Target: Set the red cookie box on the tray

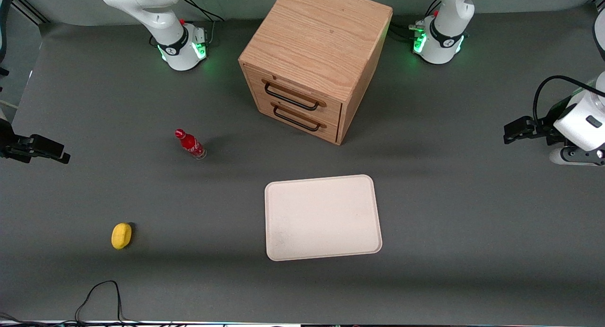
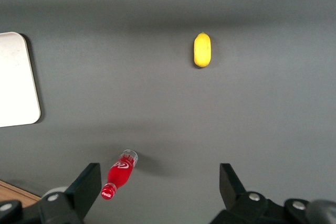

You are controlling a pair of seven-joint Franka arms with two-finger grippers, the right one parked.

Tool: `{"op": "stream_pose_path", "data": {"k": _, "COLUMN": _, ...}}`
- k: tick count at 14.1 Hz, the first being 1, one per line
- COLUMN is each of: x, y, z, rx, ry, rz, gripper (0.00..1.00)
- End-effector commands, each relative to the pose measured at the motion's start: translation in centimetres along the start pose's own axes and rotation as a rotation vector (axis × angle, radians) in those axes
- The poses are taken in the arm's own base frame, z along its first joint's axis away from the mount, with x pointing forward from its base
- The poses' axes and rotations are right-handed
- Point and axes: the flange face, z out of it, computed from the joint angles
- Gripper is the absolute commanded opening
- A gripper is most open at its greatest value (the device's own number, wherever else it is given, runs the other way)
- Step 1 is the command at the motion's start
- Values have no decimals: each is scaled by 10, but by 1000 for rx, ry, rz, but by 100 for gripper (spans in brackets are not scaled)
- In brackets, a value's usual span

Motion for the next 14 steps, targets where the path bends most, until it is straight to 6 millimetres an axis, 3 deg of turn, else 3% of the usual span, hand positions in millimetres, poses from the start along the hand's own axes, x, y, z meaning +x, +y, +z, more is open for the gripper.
{"op": "stream_pose_path", "data": {"k": 1, "x": -7, "y": 2, "z": -7, "rx": -2, "ry": -7, "rz": 14, "gripper": 100}}
{"op": "stream_pose_path", "data": {"k": 4, "x": -6, "y": 0, "z": -4, "rx": 5, "ry": -16, "rz": 13, "gripper": 100}}
{"op": "stream_pose_path", "data": {"k": 6, "x": -11, "y": -16, "z": -3, "rx": 26, "ry": -39, "rz": 32, "gripper": 100}}
{"op": "stream_pose_path", "data": {"k": 9, "x": -28, "y": -104, "z": -4, "rx": 19, "ry": -51, "rz": 31, "gripper": 100}}
{"op": "stream_pose_path", "data": {"k": 11, "x": -48, "y": -185, "z": -1, "rx": 1, "ry": -53, "rz": 29, "gripper": 100}}
{"op": "stream_pose_path", "data": {"k": 14, "x": -98, "y": -314, "z": 16, "rx": -18, "ry": -39, "rz": 2, "gripper": 100}}
